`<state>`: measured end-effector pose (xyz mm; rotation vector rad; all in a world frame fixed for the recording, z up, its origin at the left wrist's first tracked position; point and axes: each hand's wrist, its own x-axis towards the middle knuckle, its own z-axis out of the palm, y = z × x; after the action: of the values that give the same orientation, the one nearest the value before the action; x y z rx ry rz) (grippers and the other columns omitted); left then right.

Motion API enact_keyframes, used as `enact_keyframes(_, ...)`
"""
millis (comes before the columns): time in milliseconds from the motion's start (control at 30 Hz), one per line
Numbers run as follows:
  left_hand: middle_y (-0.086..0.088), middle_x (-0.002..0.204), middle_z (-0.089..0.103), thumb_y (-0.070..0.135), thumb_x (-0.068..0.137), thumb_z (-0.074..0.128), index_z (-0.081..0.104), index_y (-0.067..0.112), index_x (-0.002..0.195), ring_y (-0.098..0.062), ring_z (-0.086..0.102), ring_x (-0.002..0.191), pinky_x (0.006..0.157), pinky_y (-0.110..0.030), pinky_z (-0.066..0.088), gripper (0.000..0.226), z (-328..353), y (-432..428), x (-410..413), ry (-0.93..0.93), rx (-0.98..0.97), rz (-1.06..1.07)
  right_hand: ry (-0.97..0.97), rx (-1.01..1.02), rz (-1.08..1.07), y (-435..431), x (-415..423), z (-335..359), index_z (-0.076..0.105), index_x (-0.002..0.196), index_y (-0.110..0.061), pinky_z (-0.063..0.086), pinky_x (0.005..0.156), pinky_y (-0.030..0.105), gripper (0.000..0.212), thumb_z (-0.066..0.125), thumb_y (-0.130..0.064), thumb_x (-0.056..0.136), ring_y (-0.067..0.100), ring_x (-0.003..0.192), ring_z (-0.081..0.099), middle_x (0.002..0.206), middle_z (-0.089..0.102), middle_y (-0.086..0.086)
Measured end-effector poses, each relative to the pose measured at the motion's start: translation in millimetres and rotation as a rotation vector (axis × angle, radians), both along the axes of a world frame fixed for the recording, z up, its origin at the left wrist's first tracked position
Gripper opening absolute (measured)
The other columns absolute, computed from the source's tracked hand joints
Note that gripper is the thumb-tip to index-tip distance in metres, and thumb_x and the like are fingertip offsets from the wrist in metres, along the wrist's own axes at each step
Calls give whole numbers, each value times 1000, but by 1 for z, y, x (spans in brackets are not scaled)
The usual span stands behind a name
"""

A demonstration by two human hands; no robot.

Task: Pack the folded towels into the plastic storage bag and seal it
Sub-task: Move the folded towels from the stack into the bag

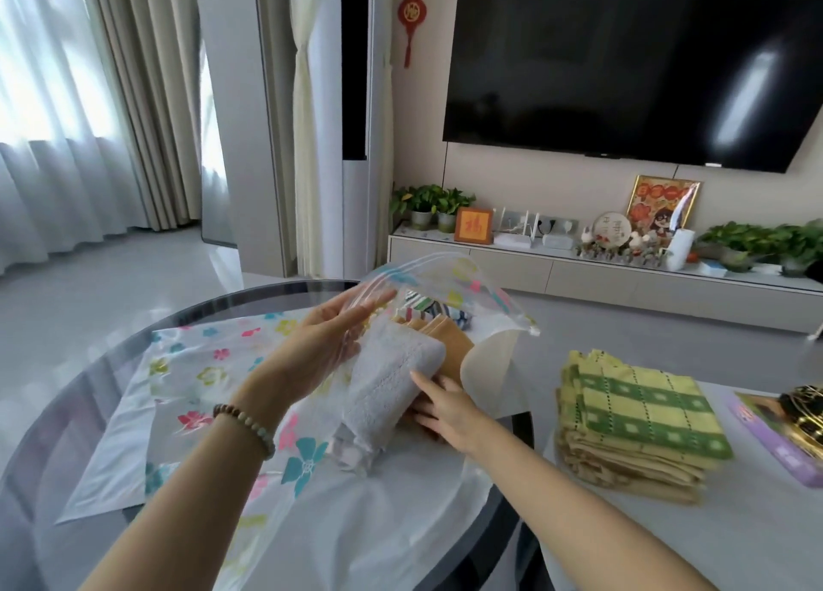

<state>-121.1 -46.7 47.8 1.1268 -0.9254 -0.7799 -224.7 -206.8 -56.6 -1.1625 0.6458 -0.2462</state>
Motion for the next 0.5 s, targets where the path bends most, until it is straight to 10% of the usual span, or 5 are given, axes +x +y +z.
enact_keyframes(300,5,122,67,36,87,56,59,24,123,-1,38,54,45,-9,35,38,-13,-21,-24,-12,121,72,97,-188,289,-67,-96,49,51,128,-14,51,97,35,58,71,-33,77,26,113,64,124,66,10)
enact_keyframes(500,12,121,66,35,92,50,62,25,118,-4,27,51,47,-10,30,30,-10,-37,-33,-56,120,143,200,-419,118,-141,-171,75,57,123,-11,52,94,32,55,74,-27,73,22,106,67,115,71,8)
